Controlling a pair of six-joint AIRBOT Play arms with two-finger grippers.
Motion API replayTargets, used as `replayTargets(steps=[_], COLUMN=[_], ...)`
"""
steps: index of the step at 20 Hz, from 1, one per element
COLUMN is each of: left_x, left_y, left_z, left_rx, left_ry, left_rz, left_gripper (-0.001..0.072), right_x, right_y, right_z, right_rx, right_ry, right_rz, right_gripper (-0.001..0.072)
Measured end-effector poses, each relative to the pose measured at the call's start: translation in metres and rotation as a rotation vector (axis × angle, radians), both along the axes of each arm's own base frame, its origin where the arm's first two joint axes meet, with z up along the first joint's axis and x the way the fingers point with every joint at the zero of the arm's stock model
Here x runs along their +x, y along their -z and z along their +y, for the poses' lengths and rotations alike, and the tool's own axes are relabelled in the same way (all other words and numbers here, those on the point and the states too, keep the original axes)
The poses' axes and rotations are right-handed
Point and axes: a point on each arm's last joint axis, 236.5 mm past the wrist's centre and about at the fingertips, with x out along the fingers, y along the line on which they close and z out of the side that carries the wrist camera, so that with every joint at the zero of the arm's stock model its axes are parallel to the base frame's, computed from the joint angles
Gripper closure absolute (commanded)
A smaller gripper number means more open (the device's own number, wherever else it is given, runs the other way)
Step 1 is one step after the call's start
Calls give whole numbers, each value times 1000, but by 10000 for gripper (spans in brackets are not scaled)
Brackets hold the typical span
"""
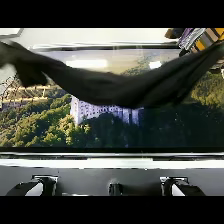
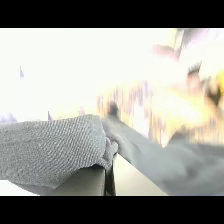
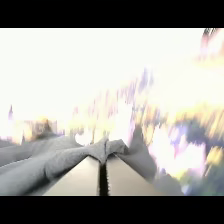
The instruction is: Fold the clothes and pants, and hang the long-sleeved shirts on hangers.
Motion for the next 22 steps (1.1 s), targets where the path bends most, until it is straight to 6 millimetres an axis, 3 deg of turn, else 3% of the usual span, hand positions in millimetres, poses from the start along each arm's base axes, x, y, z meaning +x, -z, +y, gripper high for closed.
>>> replayTargets(steps=[3,6,8,11,14,17,19,22], left_x=[-63,-117,-139,-146,-113,-45,12,97], left_y=[-60,-93,-103,-106,-90,-45,0,85], left_z=[31,57,68,76,82,84,82,72], left_rx=[51,95,117,122,133,128,120,95], left_ry=[-161,-322,-395,-441,-415,-327,-260,-178], left_rz=[-170,-283,-326,-339,-284,-151,-37,125], left_gripper=[690,690,690,691,691,691,691,690], right_x=[-70,-128,-150,-150,-103,-17,50,143], right_y=[-64,-104,-122,-129,-105,-51,0,97], right_z=[-6,-10,-10,-9,-8,3,16,32], right_rx=[-59,-95,-103,-76,-10,91,178,286], right_ry=[56,105,120,121,102,34,-30,-87], right_rz=[-195,-353,-434,-459,-343,-137,20,243], right_gripper=[682,682,682,682,681,681,681,681])
